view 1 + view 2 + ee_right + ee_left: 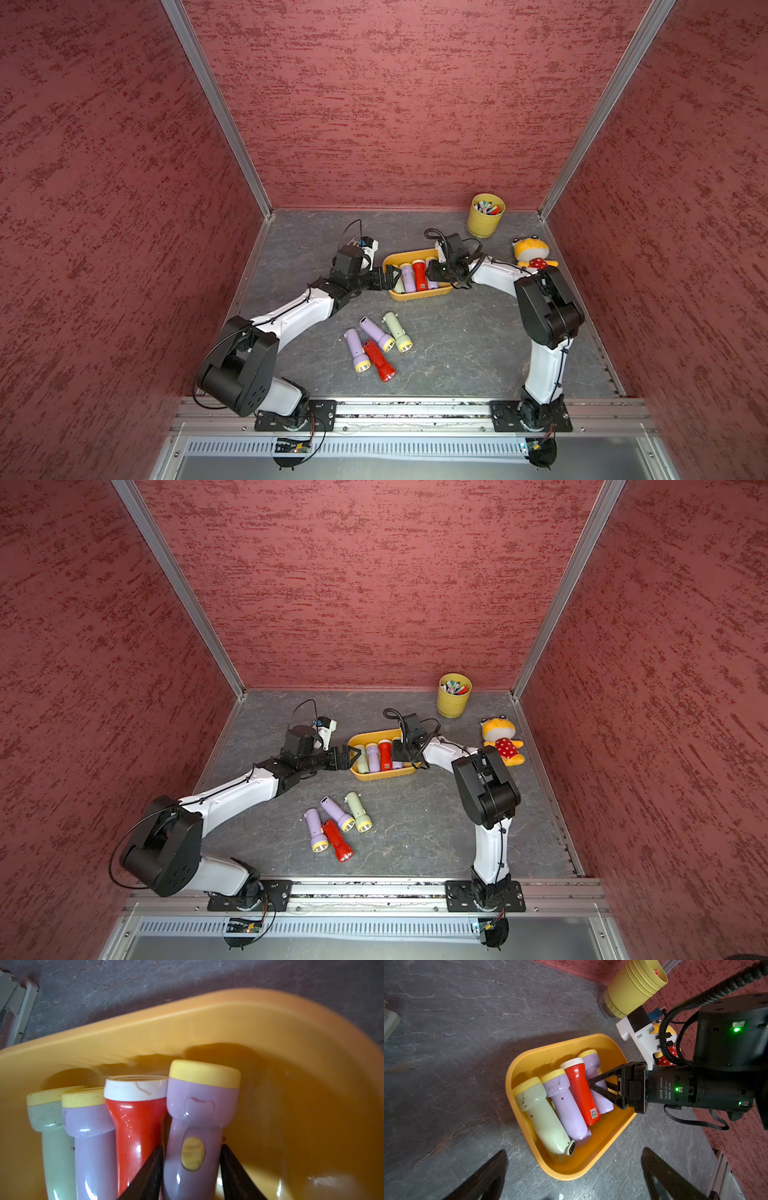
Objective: Put the flashlights into the storage boxes
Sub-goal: Place the flashlight at the storage box.
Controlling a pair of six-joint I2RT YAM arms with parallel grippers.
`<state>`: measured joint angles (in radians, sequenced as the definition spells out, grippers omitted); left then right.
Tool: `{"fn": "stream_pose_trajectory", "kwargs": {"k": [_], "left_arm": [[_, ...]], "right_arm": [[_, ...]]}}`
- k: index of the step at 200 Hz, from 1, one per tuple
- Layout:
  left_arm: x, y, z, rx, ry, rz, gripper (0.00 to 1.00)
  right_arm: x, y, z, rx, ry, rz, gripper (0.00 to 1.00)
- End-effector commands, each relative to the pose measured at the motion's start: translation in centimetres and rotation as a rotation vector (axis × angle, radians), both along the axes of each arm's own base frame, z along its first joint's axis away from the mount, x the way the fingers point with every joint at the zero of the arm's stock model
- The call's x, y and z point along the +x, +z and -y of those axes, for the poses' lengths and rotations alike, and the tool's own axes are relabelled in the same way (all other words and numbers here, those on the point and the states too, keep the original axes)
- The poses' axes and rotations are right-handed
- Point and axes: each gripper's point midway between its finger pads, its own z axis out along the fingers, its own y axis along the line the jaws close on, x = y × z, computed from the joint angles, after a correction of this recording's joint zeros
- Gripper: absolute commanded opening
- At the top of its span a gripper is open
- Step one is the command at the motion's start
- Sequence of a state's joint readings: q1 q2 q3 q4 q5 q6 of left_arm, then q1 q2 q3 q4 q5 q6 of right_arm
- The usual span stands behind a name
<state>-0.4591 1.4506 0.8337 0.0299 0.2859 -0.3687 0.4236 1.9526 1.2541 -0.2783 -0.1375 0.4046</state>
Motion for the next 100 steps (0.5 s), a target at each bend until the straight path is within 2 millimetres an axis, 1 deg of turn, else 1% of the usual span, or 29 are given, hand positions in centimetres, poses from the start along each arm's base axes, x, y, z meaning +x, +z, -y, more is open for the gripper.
{"fn": "stream_pose_trajectory", "kwargs": {"k": [1, 18, 40, 73, 100], "left_arm": [[-0.2, -0.3, -0.2, 0.015, -0.002, 0.003, 0.99], [-0.3, -0.2, -0.4, 0.016, 0.002, 0.004, 1.00], [-0.5, 0.3, -0.5, 0.015, 0.004, 0.013, 1.00], [-1.5, 2.0, -0.5, 0.033, -0.047, 0.076, 0.99], [-2.5, 2.8, -1.0, 0.064, -0.079, 0.115, 0.99]], "right_arm": [[0.6, 1.3, -0.2, 0.017, -0.004, 0.020, 0.48], [0.7, 2.3, 0.1, 0.008, -0.011, 0.044, 0.52], [0.9, 4.4, 0.6, -0.003, -0.022, 0.089, 0.58], [0.7, 7.9, 0.9, 0.011, -0.025, 0.165, 0.59], [-0.2, 10.6, 0.5, 0.040, 0.006, 0.229, 0.59]]}}
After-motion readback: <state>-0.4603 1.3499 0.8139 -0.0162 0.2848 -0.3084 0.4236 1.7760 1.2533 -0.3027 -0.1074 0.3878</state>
